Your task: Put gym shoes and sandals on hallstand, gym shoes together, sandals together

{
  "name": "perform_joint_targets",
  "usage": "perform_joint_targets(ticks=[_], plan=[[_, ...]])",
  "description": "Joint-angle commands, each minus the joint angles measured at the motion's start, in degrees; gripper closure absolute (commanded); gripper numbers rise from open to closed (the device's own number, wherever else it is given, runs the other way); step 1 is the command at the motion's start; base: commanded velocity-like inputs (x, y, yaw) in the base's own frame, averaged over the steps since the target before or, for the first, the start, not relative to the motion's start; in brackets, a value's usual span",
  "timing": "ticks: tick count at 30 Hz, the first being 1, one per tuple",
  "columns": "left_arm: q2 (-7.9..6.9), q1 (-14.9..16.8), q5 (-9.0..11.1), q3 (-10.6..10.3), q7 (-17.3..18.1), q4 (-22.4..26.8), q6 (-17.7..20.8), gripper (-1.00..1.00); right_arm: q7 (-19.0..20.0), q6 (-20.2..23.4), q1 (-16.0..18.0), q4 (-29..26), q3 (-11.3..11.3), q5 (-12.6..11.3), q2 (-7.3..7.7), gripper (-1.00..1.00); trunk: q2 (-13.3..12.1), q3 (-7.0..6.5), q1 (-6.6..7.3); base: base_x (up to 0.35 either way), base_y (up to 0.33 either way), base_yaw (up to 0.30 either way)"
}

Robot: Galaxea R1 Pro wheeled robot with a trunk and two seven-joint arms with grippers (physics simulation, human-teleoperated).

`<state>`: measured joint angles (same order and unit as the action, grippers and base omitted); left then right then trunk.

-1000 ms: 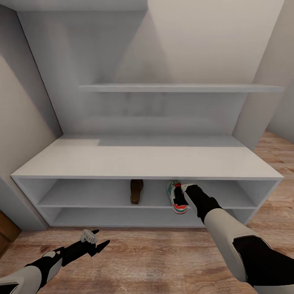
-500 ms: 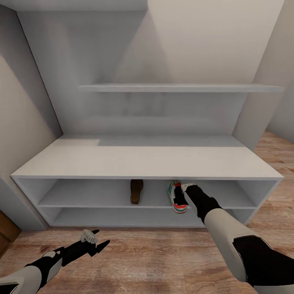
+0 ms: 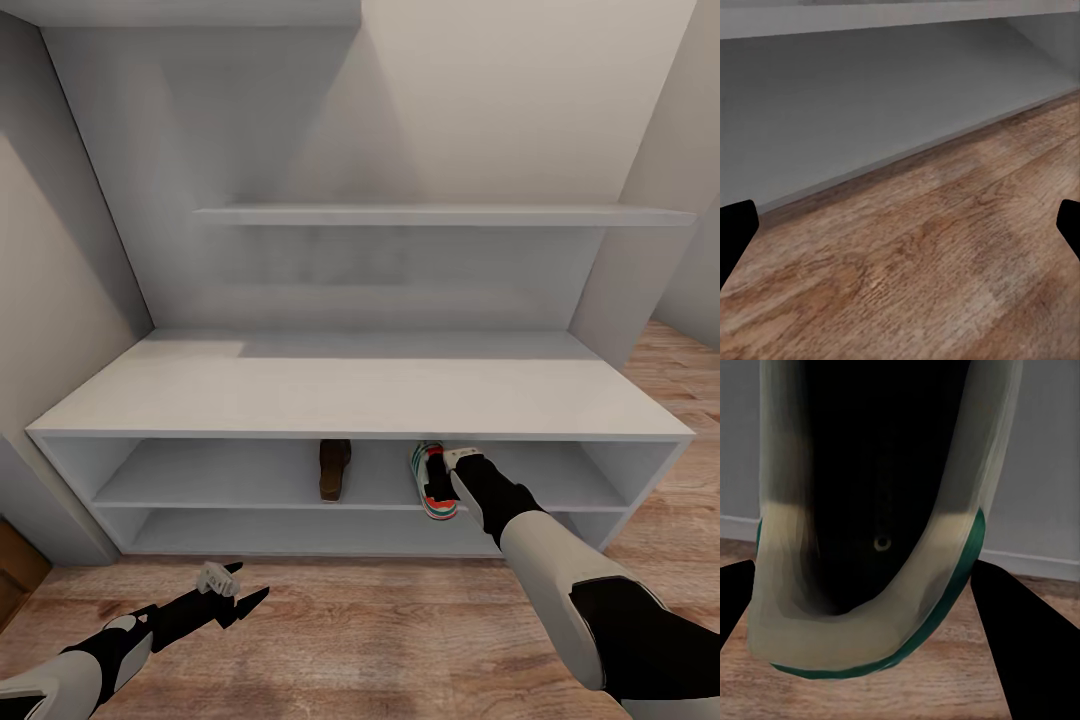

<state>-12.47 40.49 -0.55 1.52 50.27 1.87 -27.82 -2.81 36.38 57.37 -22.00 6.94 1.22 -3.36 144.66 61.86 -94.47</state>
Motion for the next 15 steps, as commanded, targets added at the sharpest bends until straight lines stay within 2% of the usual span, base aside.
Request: perform_joint_targets(ticks=[1,15], plan=[[-0.01,0.03,-0.06,0.15,0.21,-0.03,-0.13,-1.0,-0.18,0.32,0.02,-0.06,0.32,0.1,0.02,1.0,0.02,0.05,0.01,0.0,0.0,0.0],[-0.01,0.03,-0.06,0.15,0.19,-0.03,-0.13,-1.0,-0.26,0.13,0.02,0.02,0.35,0.1,0.02,1.0,0.02,0.05,0.01,0.0,0.0,0.0]])
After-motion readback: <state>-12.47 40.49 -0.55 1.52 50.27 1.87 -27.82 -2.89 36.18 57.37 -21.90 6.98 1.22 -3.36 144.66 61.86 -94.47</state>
